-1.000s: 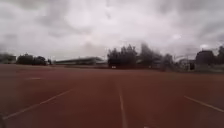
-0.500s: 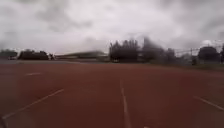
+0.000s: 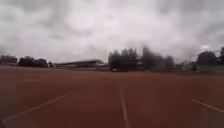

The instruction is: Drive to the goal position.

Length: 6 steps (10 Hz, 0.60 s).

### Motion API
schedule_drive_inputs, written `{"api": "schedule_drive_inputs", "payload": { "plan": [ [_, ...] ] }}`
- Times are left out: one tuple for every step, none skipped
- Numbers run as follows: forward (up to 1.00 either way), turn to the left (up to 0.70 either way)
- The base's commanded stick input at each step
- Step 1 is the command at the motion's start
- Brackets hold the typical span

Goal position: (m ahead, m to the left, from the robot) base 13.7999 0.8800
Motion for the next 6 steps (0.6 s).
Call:
{"api": "schedule_drive_inputs", "payload": {
  "plan": [
    [0.70,0.00],
    [0.70,0.00],
    [0.70,0.00],
    [0.70,0.00],
    [0.70,0.00],
    [0.70,0.00]
  ]
}}
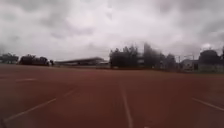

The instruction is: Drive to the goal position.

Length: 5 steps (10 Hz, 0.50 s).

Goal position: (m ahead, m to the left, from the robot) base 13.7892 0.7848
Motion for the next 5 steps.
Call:
{"api": "schedule_drive_inputs", "payload": {
  "plan": [
    [0.70,0.00],
    [0.70,0.00],
    [0.70,0.00],
    [0.70,0.00],
    [0.70,0.00]
  ]
}}
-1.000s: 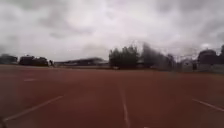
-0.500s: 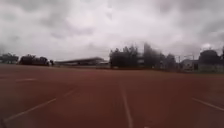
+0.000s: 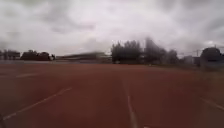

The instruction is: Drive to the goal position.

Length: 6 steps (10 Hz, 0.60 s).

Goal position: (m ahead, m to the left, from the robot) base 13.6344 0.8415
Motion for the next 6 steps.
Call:
{"api": "schedule_drive_inputs", "payload": {
  "plan": [
    [0.70,0.00],
    [0.70,0.00],
    [0.70,0.00],
    [0.70,0.00],
    [0.70,0.00],
    [0.70,0.00]
  ]
}}
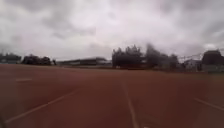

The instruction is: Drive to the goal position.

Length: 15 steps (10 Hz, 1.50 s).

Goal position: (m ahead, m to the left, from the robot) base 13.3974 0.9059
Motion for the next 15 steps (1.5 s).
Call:
{"api": "schedule_drive_inputs", "payload": {
  "plan": [
    [0.70,0.00],
    [0.70,0.00],
    [0.70,0.00],
    [0.70,0.00],
    [0.70,0.00],
    [0.70,0.00],
    [0.70,0.00],
    [0.70,0.00],
    [0.70,0.00],
    [0.70,0.00],
    [0.70,0.00],
    [0.70,0.00],
    [0.70,0.00],
    [0.70,0.00],
    [0.70,0.00]
  ]
}}
